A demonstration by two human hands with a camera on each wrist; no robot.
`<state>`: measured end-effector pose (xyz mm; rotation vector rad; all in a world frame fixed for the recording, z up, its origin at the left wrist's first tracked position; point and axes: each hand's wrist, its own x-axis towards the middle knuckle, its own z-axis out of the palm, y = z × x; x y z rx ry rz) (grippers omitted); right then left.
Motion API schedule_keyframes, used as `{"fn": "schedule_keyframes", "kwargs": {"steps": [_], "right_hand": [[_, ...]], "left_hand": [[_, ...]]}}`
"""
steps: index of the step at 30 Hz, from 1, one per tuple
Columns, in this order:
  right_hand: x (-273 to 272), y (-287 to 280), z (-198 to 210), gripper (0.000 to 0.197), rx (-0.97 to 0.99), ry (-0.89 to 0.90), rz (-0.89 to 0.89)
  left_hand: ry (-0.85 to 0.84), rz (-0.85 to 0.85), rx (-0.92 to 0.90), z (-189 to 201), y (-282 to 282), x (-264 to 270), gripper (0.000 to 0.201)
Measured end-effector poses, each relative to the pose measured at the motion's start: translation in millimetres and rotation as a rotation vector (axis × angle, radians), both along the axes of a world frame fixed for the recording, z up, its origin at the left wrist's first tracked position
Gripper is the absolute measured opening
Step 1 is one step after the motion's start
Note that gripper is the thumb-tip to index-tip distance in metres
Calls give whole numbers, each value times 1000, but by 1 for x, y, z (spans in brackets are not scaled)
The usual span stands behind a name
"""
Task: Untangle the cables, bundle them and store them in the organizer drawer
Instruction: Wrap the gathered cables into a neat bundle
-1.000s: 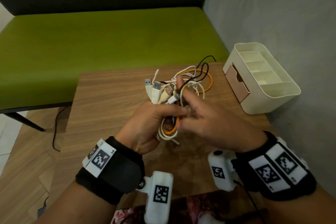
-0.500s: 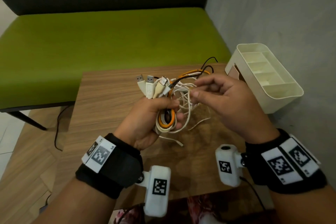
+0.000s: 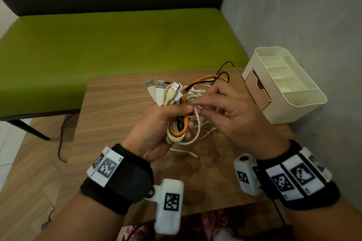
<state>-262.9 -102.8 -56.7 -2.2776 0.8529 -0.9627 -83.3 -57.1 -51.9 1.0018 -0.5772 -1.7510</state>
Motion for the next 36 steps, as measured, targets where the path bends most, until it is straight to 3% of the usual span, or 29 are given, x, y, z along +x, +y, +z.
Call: {"fn": "schedule_keyframes", "kwargs": {"steps": [4,14,23,29,31,33,36], "right_hand": [[-1,-5,1,15,-74,29,4],[-4,-8,-6,19,-160,203,9],[1,-1,0,17,-270,147,-78],[6,1,-1,11,-195,124,-48],[6,4,5,1,-152,78,-60],[2,7,14,30,-78,1,-101],[-2,12,26,85,111,-35,18]], "left_hand": [[-35,-27,3,-2,2,-1,30],[-131,-39,-3,1,1,-1,27],[-223,-74,-117,1,2,-6,34],[-289,-121,-167,2,6,-6,21],[-286,-103,-155,2,4,-2,29],[-283,-118,-131,2,4,1,33],[-262,-166,-135,7,8,1,8]]}}
